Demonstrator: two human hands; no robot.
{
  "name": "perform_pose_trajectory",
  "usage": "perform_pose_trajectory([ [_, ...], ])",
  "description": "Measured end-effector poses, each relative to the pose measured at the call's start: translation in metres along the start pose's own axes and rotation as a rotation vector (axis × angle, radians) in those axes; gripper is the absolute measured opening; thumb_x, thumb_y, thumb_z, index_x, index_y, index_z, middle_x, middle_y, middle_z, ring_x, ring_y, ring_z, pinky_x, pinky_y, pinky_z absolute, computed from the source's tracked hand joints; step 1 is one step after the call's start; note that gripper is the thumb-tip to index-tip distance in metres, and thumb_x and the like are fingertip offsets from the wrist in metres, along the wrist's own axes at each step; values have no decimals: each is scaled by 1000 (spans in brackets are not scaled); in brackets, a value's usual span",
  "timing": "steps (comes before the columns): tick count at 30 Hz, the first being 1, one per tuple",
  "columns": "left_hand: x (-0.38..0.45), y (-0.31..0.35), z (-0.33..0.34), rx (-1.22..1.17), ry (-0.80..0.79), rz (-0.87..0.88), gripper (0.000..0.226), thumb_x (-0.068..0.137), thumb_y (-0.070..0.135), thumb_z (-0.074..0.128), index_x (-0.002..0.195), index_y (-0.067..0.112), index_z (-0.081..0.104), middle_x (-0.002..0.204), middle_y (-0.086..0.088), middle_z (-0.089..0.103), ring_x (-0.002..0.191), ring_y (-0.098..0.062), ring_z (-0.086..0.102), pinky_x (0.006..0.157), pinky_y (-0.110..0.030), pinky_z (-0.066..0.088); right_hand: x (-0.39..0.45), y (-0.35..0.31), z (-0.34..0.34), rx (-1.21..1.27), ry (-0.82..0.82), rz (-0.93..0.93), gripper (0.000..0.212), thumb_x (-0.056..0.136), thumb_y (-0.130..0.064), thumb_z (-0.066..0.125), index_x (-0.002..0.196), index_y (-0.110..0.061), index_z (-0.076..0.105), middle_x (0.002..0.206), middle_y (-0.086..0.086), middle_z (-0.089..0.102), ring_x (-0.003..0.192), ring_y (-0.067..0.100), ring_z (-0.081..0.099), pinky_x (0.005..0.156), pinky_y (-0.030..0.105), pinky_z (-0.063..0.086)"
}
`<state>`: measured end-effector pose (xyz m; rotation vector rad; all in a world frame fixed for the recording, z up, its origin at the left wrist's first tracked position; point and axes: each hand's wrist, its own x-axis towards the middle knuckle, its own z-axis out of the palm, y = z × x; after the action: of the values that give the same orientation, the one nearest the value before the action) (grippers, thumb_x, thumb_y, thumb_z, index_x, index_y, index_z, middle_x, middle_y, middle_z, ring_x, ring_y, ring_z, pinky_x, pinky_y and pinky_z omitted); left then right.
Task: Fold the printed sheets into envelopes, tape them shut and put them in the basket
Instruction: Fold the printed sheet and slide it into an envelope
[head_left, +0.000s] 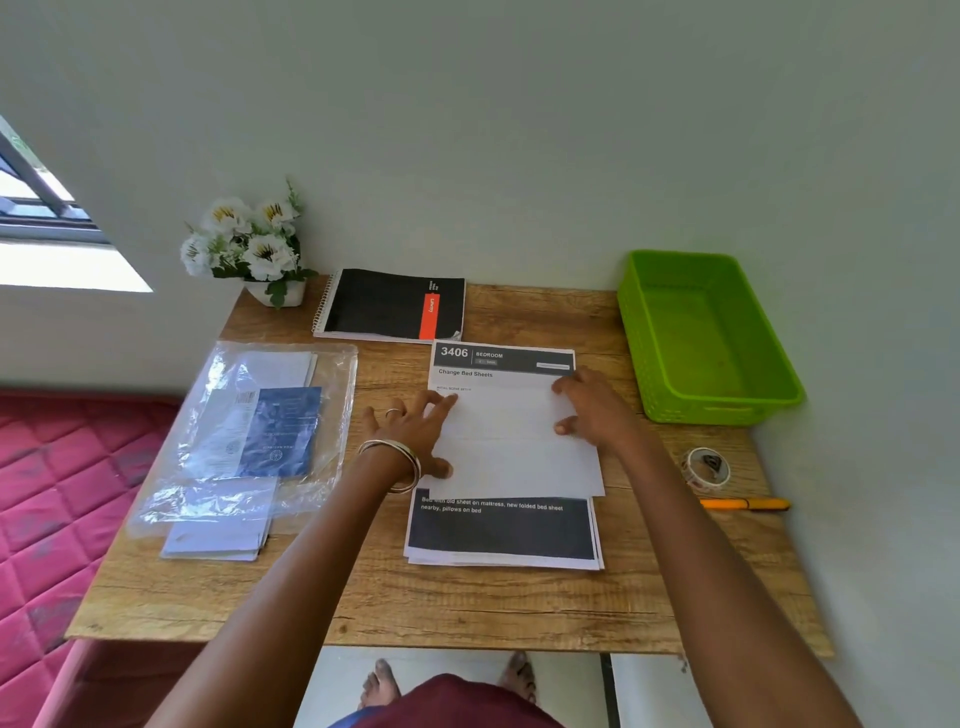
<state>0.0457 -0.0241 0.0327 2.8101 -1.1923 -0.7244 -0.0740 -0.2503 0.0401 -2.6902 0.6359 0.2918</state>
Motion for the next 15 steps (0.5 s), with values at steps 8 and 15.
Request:
perform_pose_trajectory([
  [8,3,7,-7,2,-23,-21,114,69,41,77,147,29,-5,153,-4,12,138,-38,22,106,-67,14,30,-10,-23,-159,-231,48,63,59,-34,88,106,-25,47,124,6,52,117,25,40,96,43,37],
  [15,-4,9,-2,-76,96,-61,133,65,40,80,140,24,-28,155,-12,1,137,-45,18,104,-65,18,24,-9,-18,-153,-122,31,56,67,-29,84,114,-17,57,125,7,50,124,27,39,101,47,34],
])
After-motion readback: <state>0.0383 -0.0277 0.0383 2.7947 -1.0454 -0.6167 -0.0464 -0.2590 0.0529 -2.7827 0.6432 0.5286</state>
